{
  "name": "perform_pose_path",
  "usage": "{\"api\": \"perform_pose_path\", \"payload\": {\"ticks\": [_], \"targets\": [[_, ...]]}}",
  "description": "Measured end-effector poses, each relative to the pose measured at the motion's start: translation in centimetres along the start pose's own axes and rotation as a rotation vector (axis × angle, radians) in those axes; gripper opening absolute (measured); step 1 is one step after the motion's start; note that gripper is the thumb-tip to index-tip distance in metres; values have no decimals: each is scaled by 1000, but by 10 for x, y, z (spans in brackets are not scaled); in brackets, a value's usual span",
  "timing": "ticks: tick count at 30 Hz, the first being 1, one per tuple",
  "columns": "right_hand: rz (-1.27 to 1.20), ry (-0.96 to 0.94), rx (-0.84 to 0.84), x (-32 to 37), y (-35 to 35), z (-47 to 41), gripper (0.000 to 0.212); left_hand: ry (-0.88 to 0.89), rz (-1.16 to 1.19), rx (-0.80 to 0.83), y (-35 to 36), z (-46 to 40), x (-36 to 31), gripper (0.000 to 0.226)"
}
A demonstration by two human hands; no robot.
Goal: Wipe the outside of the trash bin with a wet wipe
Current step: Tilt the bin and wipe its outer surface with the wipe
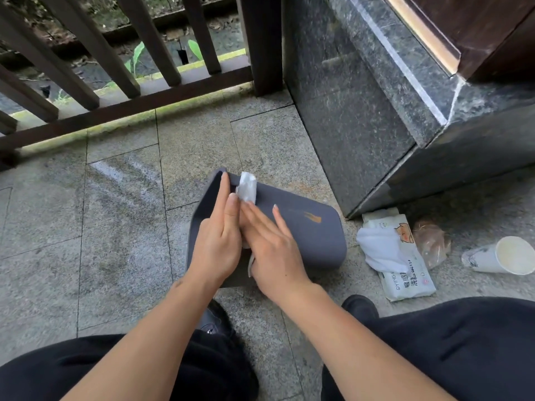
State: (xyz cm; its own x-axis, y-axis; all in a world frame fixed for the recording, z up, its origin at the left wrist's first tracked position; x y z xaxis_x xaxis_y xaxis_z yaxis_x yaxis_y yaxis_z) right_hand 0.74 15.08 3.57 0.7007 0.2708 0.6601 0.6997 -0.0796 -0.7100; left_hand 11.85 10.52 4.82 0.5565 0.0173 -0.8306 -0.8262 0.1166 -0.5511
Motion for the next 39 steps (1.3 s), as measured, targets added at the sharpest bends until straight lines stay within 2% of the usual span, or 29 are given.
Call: {"api": "perform_pose_path", "payload": {"ticks": [6, 10, 14, 16, 20, 24, 28, 30, 36, 39], "targets": [[76, 105, 104, -11, 1, -28, 83, 37, -31, -4, 1, -1, 2, 52], [51, 299, 110, -29, 2, -34, 87, 61, -102, -24, 2, 3, 2, 47], [38, 474, 131, -49, -10, -35, 82, 95, -27, -8, 7, 12, -4, 48], [35, 521, 131, -54, -14, -34, 82, 66, -62, 11, 6, 11, -7, 48], [78, 351, 102, -39, -9, -34, 80, 102, -129, 55, 5, 9, -14, 46], [38, 282, 11, -20, -5, -26, 63, 149, -89, 76, 14, 5, -21, 45], [8, 228, 52, -7, -2, -1, 77, 105, 26, -10, 16, 0, -15, 51], [-1, 213, 64, -3, -1, 12, 76, 75, 38, -37, 12, -2, -9, 53], [41, 176, 76, 0, 4, 22, 73, 37, -65, -16, -2, -6, 1, 55], [100, 216, 134, -5, 9, 5, 84, 43, -106, -20, -9, -9, 7, 53]]}}
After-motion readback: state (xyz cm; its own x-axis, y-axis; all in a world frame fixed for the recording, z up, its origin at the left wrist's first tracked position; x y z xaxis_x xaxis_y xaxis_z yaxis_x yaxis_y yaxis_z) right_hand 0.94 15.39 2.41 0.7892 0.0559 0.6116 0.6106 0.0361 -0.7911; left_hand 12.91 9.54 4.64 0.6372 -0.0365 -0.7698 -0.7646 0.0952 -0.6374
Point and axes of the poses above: each hand's wrist, its own z-axis away from the middle knuckle, its own y-axis out of the palm, x = y × z, the point moved 3 cm from there along -z, towards the middle knuckle
